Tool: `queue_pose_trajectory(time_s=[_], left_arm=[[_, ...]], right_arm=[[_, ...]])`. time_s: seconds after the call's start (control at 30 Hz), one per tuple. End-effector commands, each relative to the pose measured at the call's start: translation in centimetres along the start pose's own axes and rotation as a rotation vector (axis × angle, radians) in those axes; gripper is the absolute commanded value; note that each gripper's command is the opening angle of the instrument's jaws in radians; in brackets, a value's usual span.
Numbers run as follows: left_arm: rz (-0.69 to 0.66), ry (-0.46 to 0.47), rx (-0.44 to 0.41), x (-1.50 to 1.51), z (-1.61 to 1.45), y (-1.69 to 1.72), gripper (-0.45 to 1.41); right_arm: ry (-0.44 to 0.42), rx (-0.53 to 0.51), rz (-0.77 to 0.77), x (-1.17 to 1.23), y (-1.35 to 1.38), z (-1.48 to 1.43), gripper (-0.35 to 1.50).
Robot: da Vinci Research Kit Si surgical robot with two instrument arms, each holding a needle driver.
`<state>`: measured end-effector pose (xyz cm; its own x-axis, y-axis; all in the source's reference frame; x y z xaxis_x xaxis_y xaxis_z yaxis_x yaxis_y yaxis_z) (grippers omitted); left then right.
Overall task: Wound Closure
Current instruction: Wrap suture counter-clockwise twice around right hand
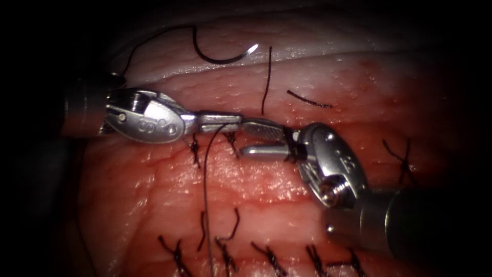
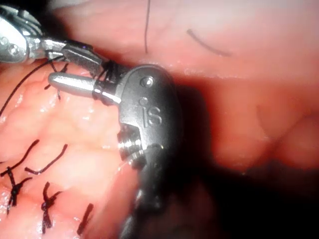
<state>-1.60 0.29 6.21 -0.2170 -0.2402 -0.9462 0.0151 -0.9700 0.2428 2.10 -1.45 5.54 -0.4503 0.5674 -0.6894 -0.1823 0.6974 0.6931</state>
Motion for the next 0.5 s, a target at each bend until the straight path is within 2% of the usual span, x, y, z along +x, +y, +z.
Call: queue_pose_trajectory(time_s=[0.03, 0.1, 0.23, 0.4, 0.43, 0.5], left_arm=[[0.005, -0.008, -0.013, 0.01, 0.07, 0.05, -0.45], [0.008, -0.013, -0.020, 0.05, 0.08, 0.10, -0.45], [0.016, -0.019, -0.032, 0.10, 0.13, 0.20, -0.45], [0.021, -0.025, -0.044, 0.15, 0.30, 0.28, -0.45], [0.022, -0.031, -0.050, 0.17, 0.33, 0.29, -0.45], [0.020, -0.033, -0.053, 0.20, 0.40, 0.30, -0.45]], right_arm=[[-0.005, -0.034, 0.011, 0.01, 0.06, 0.00, 0.68], [-0.027, -0.062, 0.006, 0.09, 0.10, -0.02, 0.81], [-0.050, -0.146, -0.011, 0.31, 0.23, -0.04, 0.79], [-0.158, -0.257, -0.078, 0.12, 0.24, -0.01, 0.73], [-0.177, -0.273, -0.053, 0.09, 0.24, -0.01, 0.73], [-0.203, -0.378, 0.053, 0.04, 0.28, 0.03, 0.74]])
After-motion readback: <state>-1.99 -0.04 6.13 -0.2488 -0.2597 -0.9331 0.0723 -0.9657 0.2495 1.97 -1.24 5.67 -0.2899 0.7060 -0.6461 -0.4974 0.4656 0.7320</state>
